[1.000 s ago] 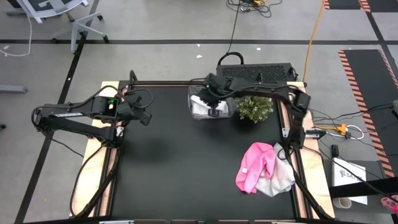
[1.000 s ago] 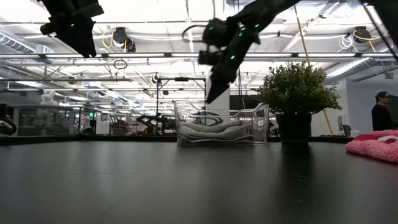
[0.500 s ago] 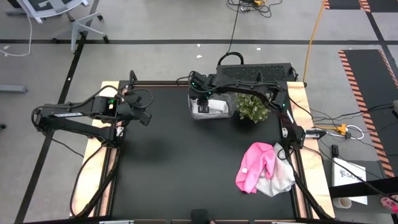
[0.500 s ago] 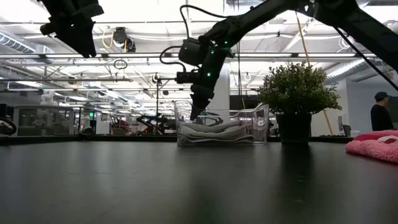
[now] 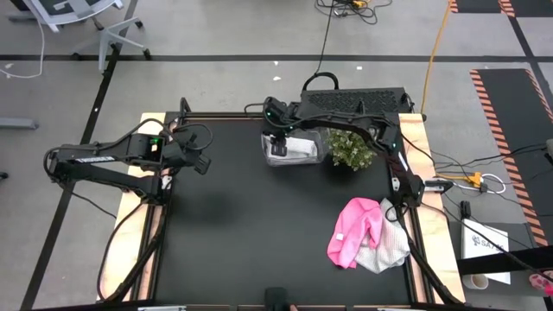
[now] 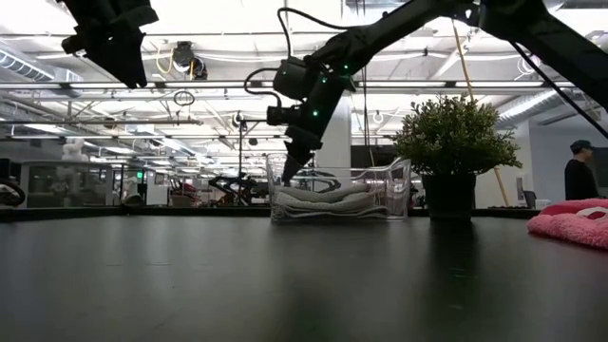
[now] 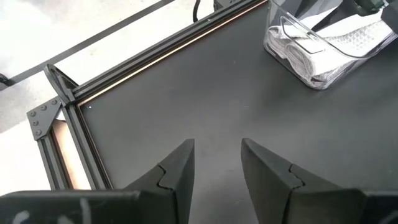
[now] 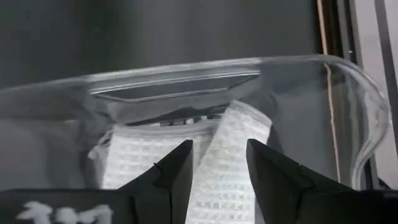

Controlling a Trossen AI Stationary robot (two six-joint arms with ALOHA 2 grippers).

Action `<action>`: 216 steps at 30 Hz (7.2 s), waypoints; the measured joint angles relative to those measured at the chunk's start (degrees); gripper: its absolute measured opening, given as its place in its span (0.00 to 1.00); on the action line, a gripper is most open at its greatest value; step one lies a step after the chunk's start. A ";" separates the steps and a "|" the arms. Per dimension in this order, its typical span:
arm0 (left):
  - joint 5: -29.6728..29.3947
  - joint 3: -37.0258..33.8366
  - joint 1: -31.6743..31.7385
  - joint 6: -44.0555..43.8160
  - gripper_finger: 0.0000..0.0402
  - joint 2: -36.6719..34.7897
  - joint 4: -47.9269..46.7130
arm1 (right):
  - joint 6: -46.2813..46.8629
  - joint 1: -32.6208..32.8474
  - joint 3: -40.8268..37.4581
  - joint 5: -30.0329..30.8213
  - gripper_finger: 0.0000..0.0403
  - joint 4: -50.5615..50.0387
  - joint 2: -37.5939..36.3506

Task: Fold microfiber towels
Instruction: Put the folded gray towel into the transparent bin, then adjust the transparent bin, then fold the pink towel

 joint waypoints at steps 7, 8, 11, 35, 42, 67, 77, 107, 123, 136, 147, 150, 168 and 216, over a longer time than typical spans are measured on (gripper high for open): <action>-0.08 0.00 0.00 -0.02 0.33 0.01 -0.01 | 0.54 -0.10 0.00 0.02 0.35 0.52 2.35; -0.08 0.00 0.00 -0.02 0.33 0.00 0.00 | 0.54 -0.10 -0.01 0.04 0.35 0.53 2.65; -0.08 0.00 0.00 -0.02 0.33 0.00 0.00 | 0.30 -0.08 -0.04 0.07 0.35 0.92 3.13; -1.81 0.00 0.00 -0.23 0.33 0.00 -0.01 | 0.06 -0.26 0.00 -7.40 0.01 -10.95 -4.42; -2.09 0.00 0.00 -0.44 0.33 0.00 -0.02 | 2.92 0.79 -0.22 -16.31 0.00 -13.09 -4.61; -2.09 0.00 0.00 -0.21 0.33 0.02 -0.01 | 8.33 2.54 -8.76 -21.35 0.02 -7.16 -4.61; -2.09 0.00 0.02 -0.17 0.33 0.02 -0.02 | 8.13 2.25 -8.74 -24.08 0.04 -10.24 -5.52; -2.09 0.00 0.01 -0.73 0.33 0.01 -0.01 | -1.47 1.78 -12.61 -8.72 0.02 -11.93 -8.61; -2.37 0.00 0.00 -1.42 0.33 0.00 0.10 | 2.22 1.69 -16.64 -7.00 0.01 -5.65 -10.99; 4.23 0.00 0.02 15.21 0.33 7.78 29.12 | 9.35 5.69 -18.45 2.41 0.00 -5.09 -30.36; 21.45 0.00 -0.82 31.14 0.33 30.54 55.29 | 18.28 5.16 -32.28 8.11 0.00 1.11 -45.99; 21.46 0.00 -1.54 32.89 0.33 36.37 57.87 | 20.06 5.16 -36.40 8.10 0.00 3.95 -49.44; 8.01 0.00 1.07 27.28 0.33 45.99 57.26 | 20.73 5.25 -43.21 9.33 0.00 9.34 -56.19; 10.94 0.00 1.33 26.61 0.33 25.66 34.17 | 65.23 22.26 -69.39 -2.14 0.28 -20.88 -55.82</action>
